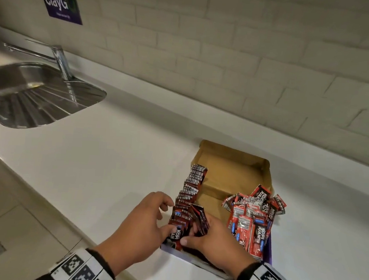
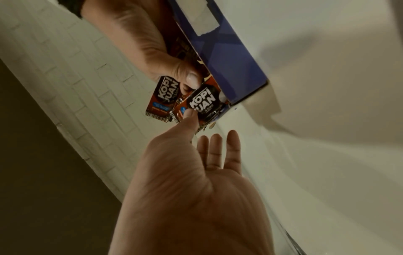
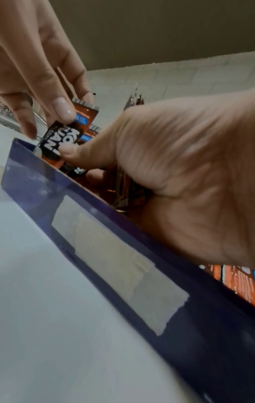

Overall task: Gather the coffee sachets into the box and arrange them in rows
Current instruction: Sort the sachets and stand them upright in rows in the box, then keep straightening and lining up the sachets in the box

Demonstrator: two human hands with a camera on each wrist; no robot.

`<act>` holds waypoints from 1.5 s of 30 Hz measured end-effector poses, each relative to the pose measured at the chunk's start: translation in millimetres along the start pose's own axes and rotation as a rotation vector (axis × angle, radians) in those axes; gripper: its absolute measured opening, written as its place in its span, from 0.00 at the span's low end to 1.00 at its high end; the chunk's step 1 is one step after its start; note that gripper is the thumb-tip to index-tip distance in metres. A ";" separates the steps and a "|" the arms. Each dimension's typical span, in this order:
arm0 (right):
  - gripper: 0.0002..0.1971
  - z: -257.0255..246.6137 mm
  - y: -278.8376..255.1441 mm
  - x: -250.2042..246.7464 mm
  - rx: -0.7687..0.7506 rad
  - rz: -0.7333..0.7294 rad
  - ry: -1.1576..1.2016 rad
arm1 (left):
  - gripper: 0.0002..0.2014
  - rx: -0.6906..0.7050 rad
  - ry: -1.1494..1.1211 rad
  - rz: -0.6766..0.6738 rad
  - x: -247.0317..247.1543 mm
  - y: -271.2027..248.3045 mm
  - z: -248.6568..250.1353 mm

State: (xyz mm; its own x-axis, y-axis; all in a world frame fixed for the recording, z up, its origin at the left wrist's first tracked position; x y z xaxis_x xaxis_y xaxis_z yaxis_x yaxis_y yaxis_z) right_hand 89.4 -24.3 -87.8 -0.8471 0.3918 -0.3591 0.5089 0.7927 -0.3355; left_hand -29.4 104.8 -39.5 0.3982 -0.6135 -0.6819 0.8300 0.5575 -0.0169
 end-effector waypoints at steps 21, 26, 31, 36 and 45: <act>0.20 5.2 14.3 18.0 -0.031 -0.057 0.057 | 0.29 -0.059 0.086 -0.324 39.6 -10.8 -7.2; 0.19 10.3 10.8 11.0 0.002 -0.076 0.071 | 0.33 -0.086 0.034 -0.365 39.1 -9.5 -13.7; 0.19 7.3 6.7 2.5 -0.016 -0.062 0.065 | 0.43 -0.157 -0.043 -0.405 40.4 -10.3 -28.4; 0.13 5.1 6.5 7.1 -0.027 -0.077 0.077 | 0.51 -0.183 -0.309 -0.314 34.0 -5.1 -24.5; 0.17 2.7 11.6 13.7 -0.028 -0.067 0.100 | 0.12 -0.215 -0.480 -0.231 32.0 0.2 -5.9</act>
State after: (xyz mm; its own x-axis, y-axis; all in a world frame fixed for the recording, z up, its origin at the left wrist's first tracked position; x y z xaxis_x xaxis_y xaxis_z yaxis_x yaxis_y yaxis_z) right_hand 84.0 -10.9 -99.0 -0.8910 0.3807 -0.2475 0.4470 0.8312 -0.3307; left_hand -18.8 88.6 -65.6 0.3900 -0.8903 -0.2353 0.8384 0.4489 -0.3091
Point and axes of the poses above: each hand's wrist, its own y-axis towards the middle knuckle, its own x-axis out of the palm, z = x × y, the point moved 8 cm from there along y, towards the middle knuckle, and after that the axes turned 1 degree about z, right-handed, at the moved point
